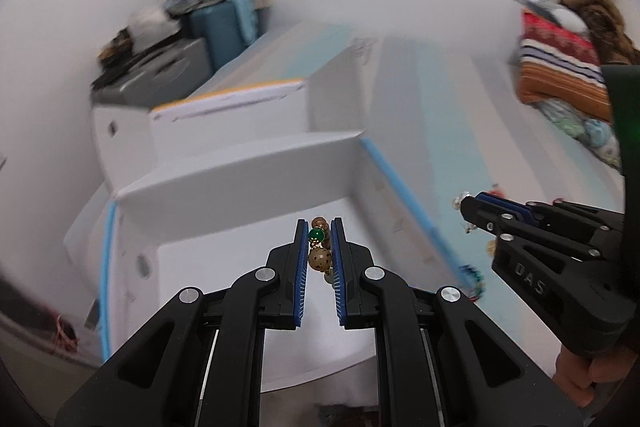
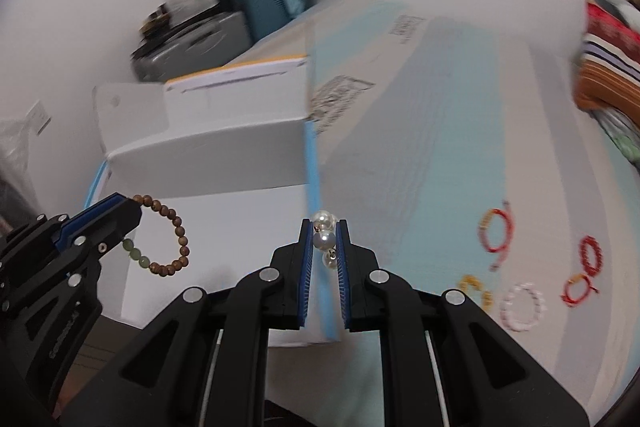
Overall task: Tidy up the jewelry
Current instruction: 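Carry both bracelets to the white box and open both tools inside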
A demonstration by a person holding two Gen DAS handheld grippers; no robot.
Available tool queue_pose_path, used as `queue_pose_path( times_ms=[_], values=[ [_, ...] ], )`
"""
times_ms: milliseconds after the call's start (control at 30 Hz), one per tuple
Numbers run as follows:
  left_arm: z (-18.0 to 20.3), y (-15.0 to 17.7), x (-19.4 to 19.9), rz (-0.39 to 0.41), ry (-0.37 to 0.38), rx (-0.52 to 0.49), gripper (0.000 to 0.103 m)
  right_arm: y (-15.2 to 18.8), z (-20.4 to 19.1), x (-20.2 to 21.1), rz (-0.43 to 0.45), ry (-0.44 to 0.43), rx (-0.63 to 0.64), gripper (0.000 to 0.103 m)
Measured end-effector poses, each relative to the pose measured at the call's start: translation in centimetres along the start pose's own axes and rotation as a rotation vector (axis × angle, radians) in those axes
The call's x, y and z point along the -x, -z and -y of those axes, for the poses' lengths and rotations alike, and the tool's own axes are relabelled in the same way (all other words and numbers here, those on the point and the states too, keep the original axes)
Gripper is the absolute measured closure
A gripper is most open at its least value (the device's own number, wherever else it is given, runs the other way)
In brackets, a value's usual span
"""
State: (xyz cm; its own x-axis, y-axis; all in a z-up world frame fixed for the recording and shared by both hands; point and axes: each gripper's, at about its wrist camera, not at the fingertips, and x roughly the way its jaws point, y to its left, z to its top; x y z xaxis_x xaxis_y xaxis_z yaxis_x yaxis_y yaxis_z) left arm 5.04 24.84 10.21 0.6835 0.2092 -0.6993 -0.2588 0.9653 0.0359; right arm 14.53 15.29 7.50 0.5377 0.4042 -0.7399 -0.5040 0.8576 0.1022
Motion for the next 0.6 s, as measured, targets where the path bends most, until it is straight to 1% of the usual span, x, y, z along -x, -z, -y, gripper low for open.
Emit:
queue_pose_path(
  times_ms=[133, 267, 433, 500, 600],
  values=[
    [-3.3, 1.6, -1.8, -0.071, -0.043, 0.042, 0.092, 0.6, -3.0, -2.5, -0.057, -0.03, 0.052, 0.092],
    [-4.9, 2.6, -4.1, -0.132, -0.062, 0.074, 0.092, 1.1, -4.9, -5.8, -0.14, -0.023, 0.081, 0.092],
    [-6.6, 4.2, -6.9, -0.216, -0.085, 0.104, 0.092, 1.6, -5.9, -9.5, -0.245, -0.014, 0.084, 0.092],
    [-7.2, 4.7, -8.0, -0.249, -0.091, 0.112, 0.092, 1.8, -6.1, -10.5, -0.273, -0.011, 0.082, 0.092],
    [-7.6, 5.3, -8.9, -0.27, -0.093, 0.111, 0.092, 2.4, -6.2, -11.4, -0.295, -0.007, 0.077, 0.092]
  ],
)
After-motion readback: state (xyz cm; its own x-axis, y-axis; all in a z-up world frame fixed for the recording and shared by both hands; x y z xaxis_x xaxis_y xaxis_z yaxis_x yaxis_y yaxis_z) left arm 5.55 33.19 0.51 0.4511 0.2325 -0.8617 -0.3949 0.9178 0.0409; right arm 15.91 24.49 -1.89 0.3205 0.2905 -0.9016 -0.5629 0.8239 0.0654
